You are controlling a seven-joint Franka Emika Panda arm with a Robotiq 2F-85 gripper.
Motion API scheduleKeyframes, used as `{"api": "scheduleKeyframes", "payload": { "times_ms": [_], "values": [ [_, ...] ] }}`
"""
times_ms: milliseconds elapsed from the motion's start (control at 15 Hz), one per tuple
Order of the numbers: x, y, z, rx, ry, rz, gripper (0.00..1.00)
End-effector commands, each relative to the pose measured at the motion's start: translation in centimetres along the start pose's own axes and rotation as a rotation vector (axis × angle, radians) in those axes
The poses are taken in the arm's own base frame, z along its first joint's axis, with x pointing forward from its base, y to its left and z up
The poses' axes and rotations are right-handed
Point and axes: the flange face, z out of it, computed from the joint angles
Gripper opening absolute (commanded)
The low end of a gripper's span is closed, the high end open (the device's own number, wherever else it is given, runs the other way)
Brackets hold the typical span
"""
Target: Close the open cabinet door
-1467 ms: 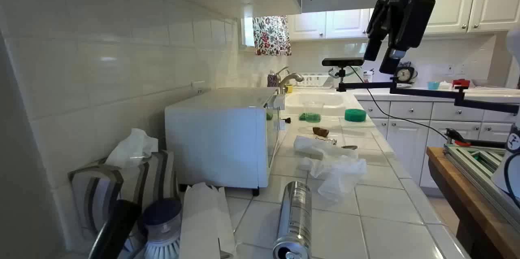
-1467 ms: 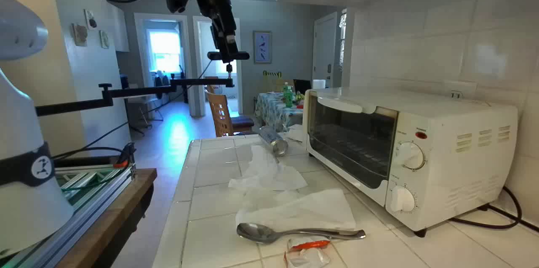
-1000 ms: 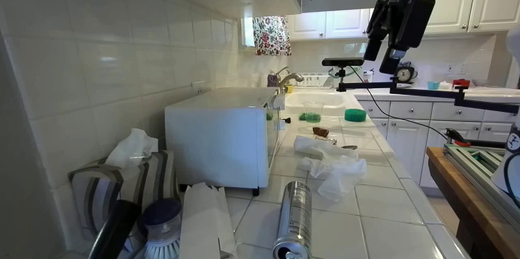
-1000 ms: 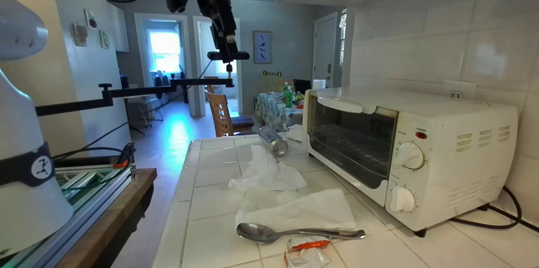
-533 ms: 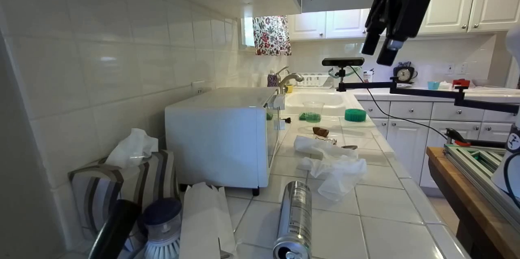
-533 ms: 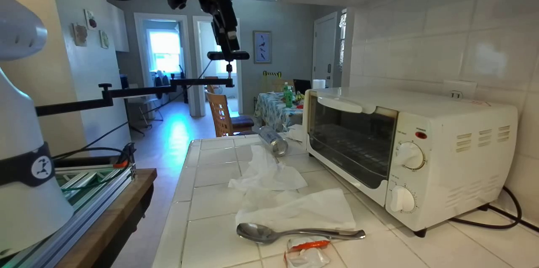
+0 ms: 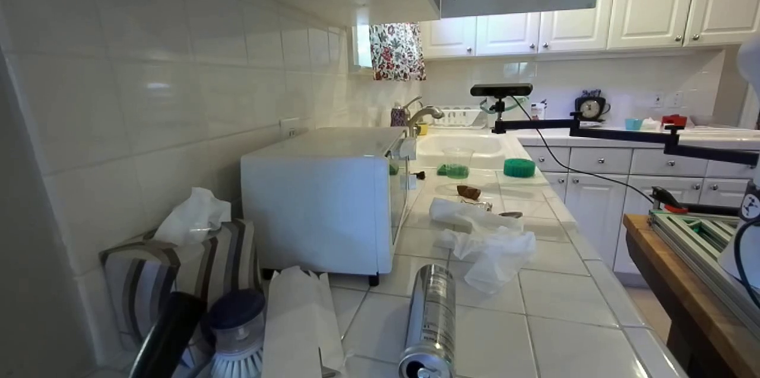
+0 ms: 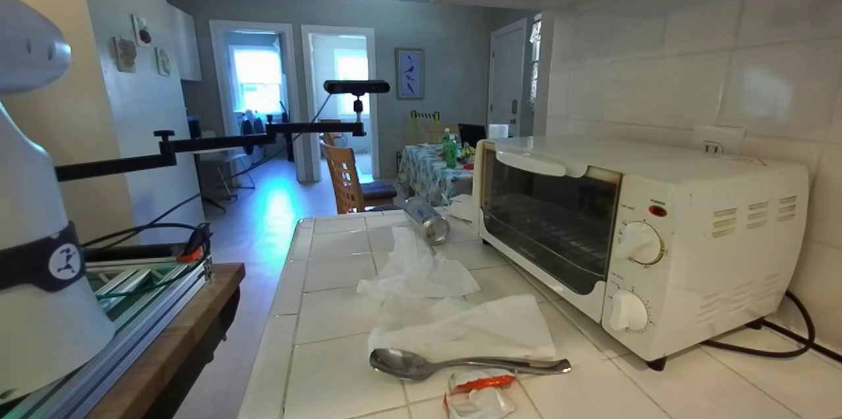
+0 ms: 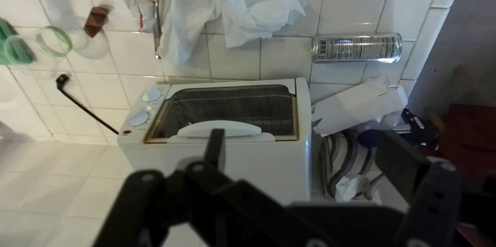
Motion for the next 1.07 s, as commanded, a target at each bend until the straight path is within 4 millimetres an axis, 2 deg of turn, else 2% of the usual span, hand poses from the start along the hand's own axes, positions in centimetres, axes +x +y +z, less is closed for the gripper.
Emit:
{"api": "scheduleKeyframes", "payload": {
  "times_ms": [0, 200, 600, 1000],
  "values": [
    [-1.2, 2.2, -2.0, -0.022, 0.006, 0.058, 1.00],
    [-1.4, 4.8, -3.1, -0.081, 0.034, 0.155, 1.00],
    [-0.6, 10.0, -3.9, -0.240, 0.106, 0.357, 1.00],
    [-0.8, 13.4, -5.5, -0.327, 0.105, 0.502, 1.00]
  ]
}}
